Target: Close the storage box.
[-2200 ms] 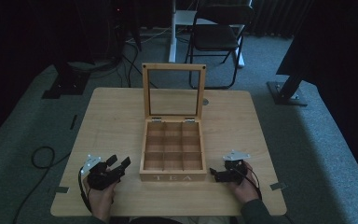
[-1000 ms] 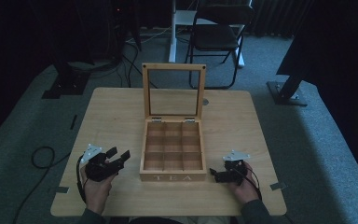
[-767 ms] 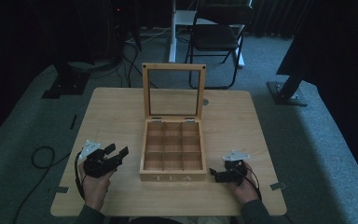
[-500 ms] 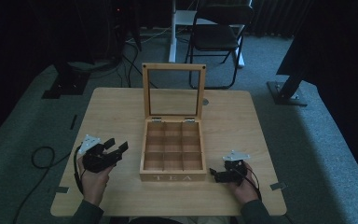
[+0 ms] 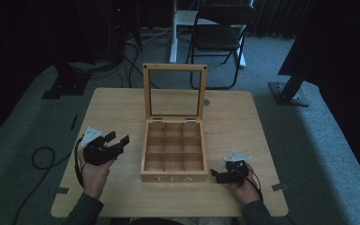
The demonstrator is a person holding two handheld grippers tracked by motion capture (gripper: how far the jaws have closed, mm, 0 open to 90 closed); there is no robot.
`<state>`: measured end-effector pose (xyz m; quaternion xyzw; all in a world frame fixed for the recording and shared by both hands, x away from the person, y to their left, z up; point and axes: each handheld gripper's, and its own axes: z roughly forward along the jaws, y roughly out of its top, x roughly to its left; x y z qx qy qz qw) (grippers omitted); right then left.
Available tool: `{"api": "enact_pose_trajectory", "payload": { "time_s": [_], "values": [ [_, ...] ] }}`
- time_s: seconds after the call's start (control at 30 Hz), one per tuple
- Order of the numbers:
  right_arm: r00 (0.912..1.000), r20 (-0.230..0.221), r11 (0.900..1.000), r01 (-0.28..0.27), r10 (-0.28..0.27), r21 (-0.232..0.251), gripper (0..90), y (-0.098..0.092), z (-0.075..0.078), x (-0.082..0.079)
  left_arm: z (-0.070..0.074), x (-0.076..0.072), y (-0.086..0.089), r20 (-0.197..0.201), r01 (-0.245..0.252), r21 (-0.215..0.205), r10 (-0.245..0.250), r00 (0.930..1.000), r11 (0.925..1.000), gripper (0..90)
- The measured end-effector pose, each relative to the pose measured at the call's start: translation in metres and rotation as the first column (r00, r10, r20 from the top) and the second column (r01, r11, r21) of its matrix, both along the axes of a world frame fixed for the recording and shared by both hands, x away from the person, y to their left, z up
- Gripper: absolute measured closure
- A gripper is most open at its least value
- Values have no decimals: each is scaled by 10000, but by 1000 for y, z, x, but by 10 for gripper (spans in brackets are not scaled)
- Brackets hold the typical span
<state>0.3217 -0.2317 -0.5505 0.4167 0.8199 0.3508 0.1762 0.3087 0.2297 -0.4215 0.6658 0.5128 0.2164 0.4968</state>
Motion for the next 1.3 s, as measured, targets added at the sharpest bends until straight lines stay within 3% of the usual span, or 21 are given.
{"api": "enact_pose_trajectory", "payload": {
  "time_s": [0.4,0.63,0.73,1.3],
  "values": [
    [10000,-11,10000,12,-12,10,112,0,0,0,12,15,-2,354,120,229,-128,9993,9997,370],
    [10000,8,10000,10,-10,-4,112,0,0,0,19,22,-7,609,437,462,-465,9971,9980,362],
    [10000,6,10000,-3,3,-5,112,0,0,0,21,26,-8,610,534,372,-556,9966,9979,362],
    [10000,-3,10000,-4,4,-9,112,1,0,-1,33,54,-11,782,361,751,-420,9961,9965,360]
  ]
}}
